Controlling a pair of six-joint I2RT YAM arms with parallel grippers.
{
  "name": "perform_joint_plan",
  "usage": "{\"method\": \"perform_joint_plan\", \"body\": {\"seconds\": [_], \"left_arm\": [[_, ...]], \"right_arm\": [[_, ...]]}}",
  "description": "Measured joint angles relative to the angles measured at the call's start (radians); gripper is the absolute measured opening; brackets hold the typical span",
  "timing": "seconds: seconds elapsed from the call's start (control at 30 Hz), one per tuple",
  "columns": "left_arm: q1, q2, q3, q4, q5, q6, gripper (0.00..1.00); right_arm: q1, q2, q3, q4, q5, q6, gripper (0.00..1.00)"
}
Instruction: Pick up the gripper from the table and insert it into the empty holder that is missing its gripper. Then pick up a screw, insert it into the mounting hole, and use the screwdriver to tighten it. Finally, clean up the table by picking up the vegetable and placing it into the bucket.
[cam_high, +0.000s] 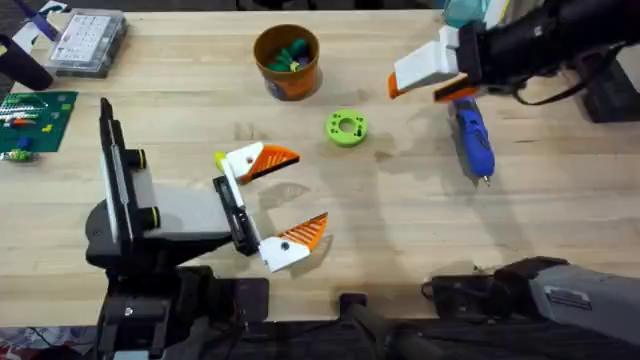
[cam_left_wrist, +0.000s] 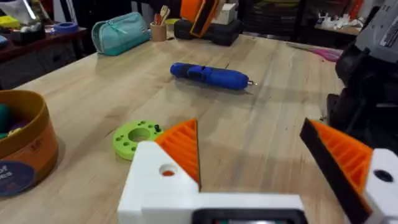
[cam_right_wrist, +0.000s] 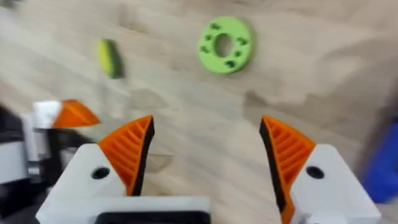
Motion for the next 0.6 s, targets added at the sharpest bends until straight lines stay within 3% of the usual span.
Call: {"method": "perform_joint_plan", "body": {"seconds": [0.3, 0.6], "left_arm": [[0.0, 0.0, 0.0, 0.0, 0.0, 0.0, 0.987], [0.0, 0.0, 0.0, 0.0, 0.0, 0.0, 0.987]], "right_arm": [[0.187, 0.011, 0.024, -0.073, 0.386, -0.076, 0.997], [0.296, 0.099, 0.024, -0.048, 0.484, -0.086, 0.997]]}}
